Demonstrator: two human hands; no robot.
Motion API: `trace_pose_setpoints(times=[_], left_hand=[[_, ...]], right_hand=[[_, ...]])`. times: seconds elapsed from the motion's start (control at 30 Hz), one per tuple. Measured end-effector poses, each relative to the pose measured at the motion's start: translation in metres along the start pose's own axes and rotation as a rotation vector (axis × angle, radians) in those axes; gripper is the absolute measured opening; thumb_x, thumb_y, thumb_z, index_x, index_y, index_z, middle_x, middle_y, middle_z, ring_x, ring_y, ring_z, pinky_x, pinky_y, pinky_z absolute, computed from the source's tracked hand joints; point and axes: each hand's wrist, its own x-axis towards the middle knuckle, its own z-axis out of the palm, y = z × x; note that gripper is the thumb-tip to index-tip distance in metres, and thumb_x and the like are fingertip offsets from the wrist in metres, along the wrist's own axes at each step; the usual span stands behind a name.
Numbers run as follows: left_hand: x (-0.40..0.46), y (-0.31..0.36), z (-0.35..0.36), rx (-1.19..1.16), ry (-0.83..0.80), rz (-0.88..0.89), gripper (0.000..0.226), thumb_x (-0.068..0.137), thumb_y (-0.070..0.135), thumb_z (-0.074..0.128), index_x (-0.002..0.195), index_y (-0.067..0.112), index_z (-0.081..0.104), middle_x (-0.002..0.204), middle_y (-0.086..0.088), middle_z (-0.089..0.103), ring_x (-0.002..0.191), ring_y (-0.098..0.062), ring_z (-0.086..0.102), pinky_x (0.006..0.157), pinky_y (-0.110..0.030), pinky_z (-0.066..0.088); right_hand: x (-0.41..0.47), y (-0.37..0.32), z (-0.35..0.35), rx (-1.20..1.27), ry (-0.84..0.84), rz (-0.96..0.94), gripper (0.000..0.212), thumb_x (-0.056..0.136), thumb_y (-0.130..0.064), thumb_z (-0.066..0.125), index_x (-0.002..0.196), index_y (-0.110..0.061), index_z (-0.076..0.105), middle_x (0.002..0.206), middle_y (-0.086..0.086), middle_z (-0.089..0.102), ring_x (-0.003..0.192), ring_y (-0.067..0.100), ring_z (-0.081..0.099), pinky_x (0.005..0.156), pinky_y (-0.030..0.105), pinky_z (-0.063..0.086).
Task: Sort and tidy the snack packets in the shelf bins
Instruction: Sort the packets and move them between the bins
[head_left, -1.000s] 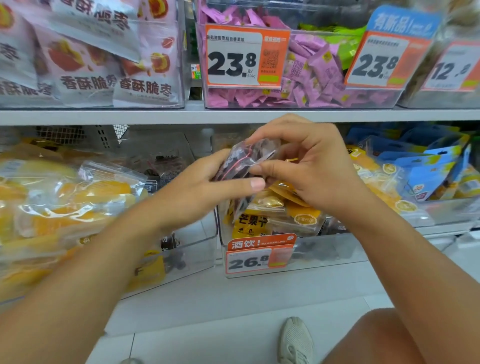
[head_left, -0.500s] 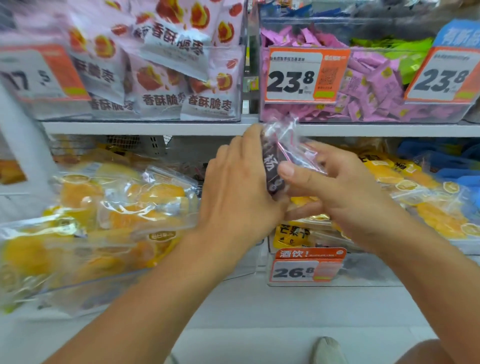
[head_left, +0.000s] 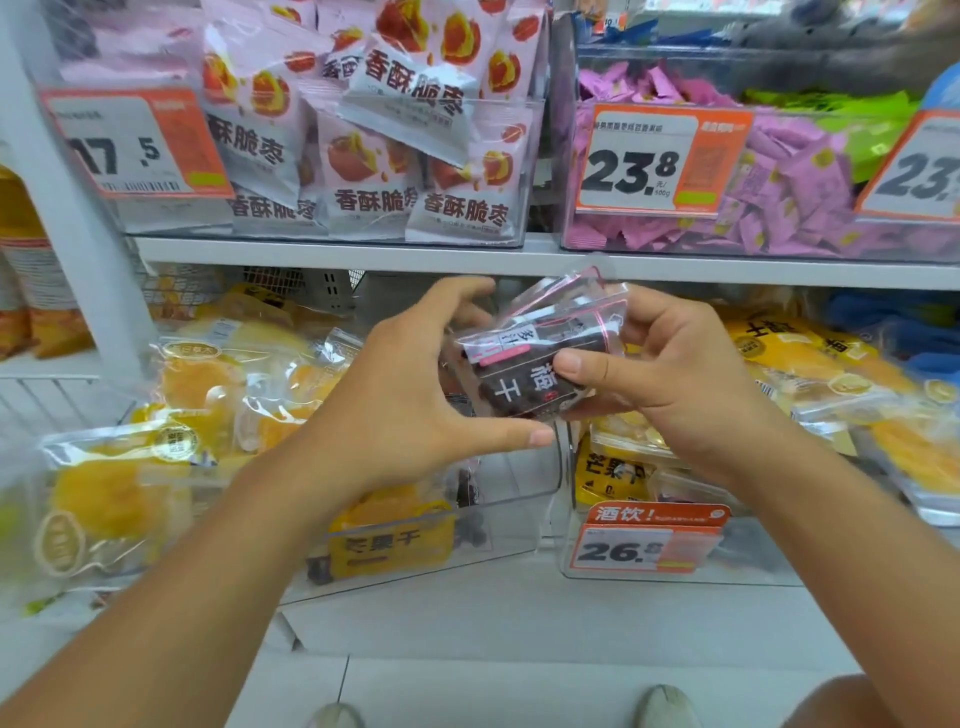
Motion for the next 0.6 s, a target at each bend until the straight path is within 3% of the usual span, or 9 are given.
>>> trace_pose_setpoints(times=[0.13,0.27,0.37,0.47,0.6], left_hand=[[0.001,-0.005,0.001,-0.07,-0.032,0.023,0.067,0.056,0.036,0.096,0.113,0.029,0.062,0.099,0.014,0.072,0.086,0.001,0.07,0.07,-0.015,0.055],[0.0,-0.008,0.002,-0.054,-0.031,0.041,0.063,0.059,0.03,0.095,0.111,0.022,0.061,0.094,0.012,0.071,0.082,0.002,0.069,0.068,-0.015,0.054],[0.0,-0.006,0.004,0.009,0.0,0.06,0.061,0.06,0.033,0.095,0.107,0.023,0.058,0.091,0.015,0.068,0.08,0.005,0.066,0.065,-0.013,0.051],[0.0,-0.008,0.001,0.135,-0.067,0.058,0.073,0.058,0.044,0.093,0.118,0.029,0.054,0.105,0.017,0.066,0.09,0.002,0.065,0.08,-0.023,0.056],[-0.001,-0.024,-0.026,0.531,-0.163,-0.059,0.102,0.059,0.088,0.059,0.143,0.032,0.043,0.138,0.013,0.053,0.125,-0.01,0.052,0.103,-0.032,0.045]], right_hand=[[0.003,0.002,0.008,-0.093,-0.072,-0.052,0.047,0.073,-0.019,0.078,0.116,-0.014,0.063,0.108,0.002,0.075,0.097,0.022,0.074,0.076,0.044,0.062],[0.003,-0.002,0.006,-0.448,-0.157,-0.105,0.086,0.058,-0.035,0.092,0.132,-0.023,0.052,0.117,-0.01,0.07,0.107,0.008,0.068,0.091,0.036,0.057],[0.006,-0.002,0.009,-0.433,-0.13,-0.2,0.084,0.061,-0.027,0.092,0.134,-0.019,0.051,0.119,-0.009,0.068,0.108,0.007,0.067,0.09,0.031,0.057],[0.006,-0.001,0.007,-0.29,-0.061,-0.22,0.067,0.062,-0.014,0.09,0.121,-0.014,0.058,0.106,-0.002,0.071,0.095,0.012,0.072,0.078,0.023,0.058],[0.003,-0.004,0.002,-0.769,0.156,-0.336,0.055,0.062,-0.029,0.092,0.108,-0.029,0.062,0.092,-0.021,0.067,0.081,-0.001,0.068,0.067,0.012,0.053]])
